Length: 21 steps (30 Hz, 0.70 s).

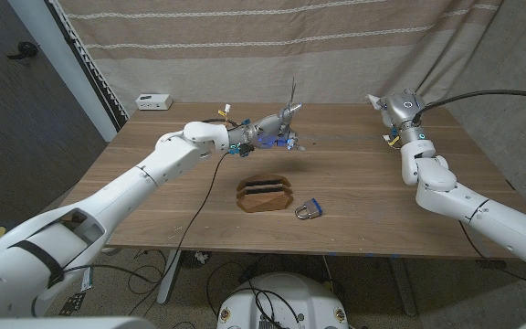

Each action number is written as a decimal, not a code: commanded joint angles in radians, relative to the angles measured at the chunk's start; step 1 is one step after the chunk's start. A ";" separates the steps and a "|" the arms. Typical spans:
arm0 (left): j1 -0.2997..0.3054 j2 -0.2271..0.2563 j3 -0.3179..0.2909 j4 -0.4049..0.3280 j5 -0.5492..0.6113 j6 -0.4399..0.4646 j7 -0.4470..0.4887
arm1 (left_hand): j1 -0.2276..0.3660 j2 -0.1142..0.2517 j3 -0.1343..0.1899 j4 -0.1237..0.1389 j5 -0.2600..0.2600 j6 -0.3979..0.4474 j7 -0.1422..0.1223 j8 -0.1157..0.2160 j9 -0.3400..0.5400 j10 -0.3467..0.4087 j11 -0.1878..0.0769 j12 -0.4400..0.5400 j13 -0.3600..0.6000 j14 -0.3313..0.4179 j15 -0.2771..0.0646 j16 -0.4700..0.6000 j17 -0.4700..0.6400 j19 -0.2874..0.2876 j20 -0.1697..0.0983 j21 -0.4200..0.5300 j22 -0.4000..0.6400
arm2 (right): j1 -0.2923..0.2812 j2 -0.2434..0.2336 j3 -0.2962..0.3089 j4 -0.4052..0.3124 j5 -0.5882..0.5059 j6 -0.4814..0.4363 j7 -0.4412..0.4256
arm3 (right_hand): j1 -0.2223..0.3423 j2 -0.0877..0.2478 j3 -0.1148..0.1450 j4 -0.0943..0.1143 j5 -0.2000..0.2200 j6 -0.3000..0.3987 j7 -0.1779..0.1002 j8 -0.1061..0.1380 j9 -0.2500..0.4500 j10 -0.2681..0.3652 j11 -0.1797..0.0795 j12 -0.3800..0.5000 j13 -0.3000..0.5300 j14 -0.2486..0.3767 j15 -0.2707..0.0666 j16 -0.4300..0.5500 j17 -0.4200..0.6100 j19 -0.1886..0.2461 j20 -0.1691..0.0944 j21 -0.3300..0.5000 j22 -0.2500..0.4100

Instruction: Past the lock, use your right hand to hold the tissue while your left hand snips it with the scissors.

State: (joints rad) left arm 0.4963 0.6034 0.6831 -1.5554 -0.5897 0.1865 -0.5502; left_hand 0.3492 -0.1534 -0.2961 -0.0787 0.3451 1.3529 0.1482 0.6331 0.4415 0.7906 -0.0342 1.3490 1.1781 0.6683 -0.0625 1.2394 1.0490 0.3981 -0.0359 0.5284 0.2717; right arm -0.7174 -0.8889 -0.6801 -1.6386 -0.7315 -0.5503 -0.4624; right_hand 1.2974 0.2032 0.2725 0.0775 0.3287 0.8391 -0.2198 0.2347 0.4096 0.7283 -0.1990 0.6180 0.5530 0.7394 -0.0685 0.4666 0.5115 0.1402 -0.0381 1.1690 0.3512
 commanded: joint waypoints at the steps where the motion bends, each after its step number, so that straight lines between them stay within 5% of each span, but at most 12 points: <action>1: -0.007 -0.015 0.002 0.019 0.002 -0.009 -0.011 | 0.005 -0.006 -0.046 -0.037 0.007 0.030 0.031 0.010 0.005 0.076 -0.066 0.238 0.070 0.008 -0.080 0.005 0.001 0.007 -0.001 -0.003 0.004 | -0.006 0.015 0.021 0.053 0.008 0.101 -0.066 | -0.057 0.003 0.028 0.020 -0.008 -0.013 0.000 -0.009 0.009 -0.033 -0.002 -0.006 0.035 0.094 -0.169 0.050 0.061 -0.046 -0.146 0.361 -0.147; 21: -0.003 -0.007 0.001 0.010 -0.006 -0.006 -0.025 | 0.003 -0.005 -0.046 -0.035 0.009 0.032 0.033 0.018 0.005 0.083 -0.067 0.238 0.070 0.012 -0.081 0.002 -0.005 0.008 -0.001 -0.004 0.007 | -0.004 0.039 0.033 0.063 0.020 0.153 -0.098 | -0.037 0.017 0.138 0.050 0.005 0.008 -0.001 -0.028 -0.039 -0.138 0.022 0.010 0.148 0.102 -0.164 0.080 0.072 -0.033 -0.148 0.350 -0.156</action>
State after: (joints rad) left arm 0.4942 0.5969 0.6834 -1.5469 -0.5924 0.1819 -0.5637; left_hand 0.3494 -0.1532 -0.2961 -0.0787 0.3451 1.3577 0.1498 0.6407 0.4430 0.7977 -0.0335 1.3490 1.1781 0.6683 -0.0625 1.2393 1.0530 0.3981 -0.0359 0.5250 0.2767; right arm -0.7213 -0.8529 -0.6511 -1.5729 -0.7085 -0.4247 -0.5487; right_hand 1.2514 0.2122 0.4017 0.1238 0.3315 0.8363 -0.2199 0.2089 0.3719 0.6024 -0.1799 0.6195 0.6891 0.8417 -0.1072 0.5392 0.5771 0.1110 -0.0391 1.5199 0.1916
